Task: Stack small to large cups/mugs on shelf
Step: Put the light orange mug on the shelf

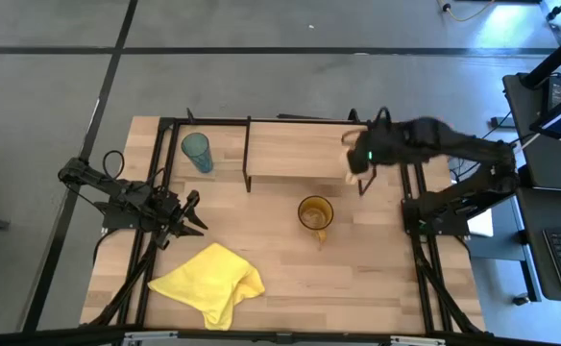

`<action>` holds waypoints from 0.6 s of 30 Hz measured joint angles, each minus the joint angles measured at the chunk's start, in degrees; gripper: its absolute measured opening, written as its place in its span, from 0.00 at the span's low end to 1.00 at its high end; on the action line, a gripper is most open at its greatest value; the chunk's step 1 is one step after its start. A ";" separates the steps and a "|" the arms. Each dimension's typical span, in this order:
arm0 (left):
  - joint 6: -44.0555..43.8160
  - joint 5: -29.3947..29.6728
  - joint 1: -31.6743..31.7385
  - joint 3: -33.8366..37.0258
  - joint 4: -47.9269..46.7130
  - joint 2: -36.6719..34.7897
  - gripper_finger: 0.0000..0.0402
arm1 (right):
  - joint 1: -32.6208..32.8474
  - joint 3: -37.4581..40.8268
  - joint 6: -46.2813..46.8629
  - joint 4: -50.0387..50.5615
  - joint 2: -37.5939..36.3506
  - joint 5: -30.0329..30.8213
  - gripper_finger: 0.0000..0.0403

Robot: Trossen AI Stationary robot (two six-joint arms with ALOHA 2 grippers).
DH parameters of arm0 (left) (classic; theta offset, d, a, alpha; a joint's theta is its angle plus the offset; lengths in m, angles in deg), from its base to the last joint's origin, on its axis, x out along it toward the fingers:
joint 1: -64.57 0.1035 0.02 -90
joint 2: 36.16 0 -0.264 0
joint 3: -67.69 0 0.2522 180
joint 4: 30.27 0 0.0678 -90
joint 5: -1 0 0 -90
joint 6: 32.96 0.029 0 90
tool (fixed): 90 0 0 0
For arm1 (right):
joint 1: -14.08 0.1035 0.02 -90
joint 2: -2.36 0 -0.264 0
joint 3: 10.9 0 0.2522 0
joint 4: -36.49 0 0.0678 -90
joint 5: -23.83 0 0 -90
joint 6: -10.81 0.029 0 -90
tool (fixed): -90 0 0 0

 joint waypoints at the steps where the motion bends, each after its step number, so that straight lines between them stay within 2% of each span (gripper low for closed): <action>1: 0.00 -0.01 0.00 0.00 0.00 0.00 0.22 | -2.41 0.00 -3.11 -0.02 -0.03 -1.19 0.03; 4: 0.00 -0.01 0.00 -0.01 0.00 0.00 0.22 | -7.59 0.01 -16.10 -0.26 0.74 -4.84 0.04; 7: 0.00 -0.01 0.00 -0.01 0.00 0.00 0.22 | -8.39 0.03 -30.20 -3.15 3.21 -7.54 0.04; 9: 0.00 0.00 0.00 -0.01 0.00 0.00 0.22 | -8.53 0.07 -36.04 -5.39 4.73 -8.97 0.04; 12: 0.00 -0.01 0.00 -0.01 0.00 0.00 0.22 | -10.84 0.07 -39.01 -9.77 6.94 -10.35 0.05; 15: 0.00 -0.01 0.00 0.01 0.00 0.00 0.22 | -14.64 0.11 -37.40 -9.89 8.89 -7.84 0.04; 18: 0.00 -0.01 0.00 -0.01 0.00 0.00 0.22 | -19.48 0.11 -36.45 -9.98 9.83 -9.69 0.04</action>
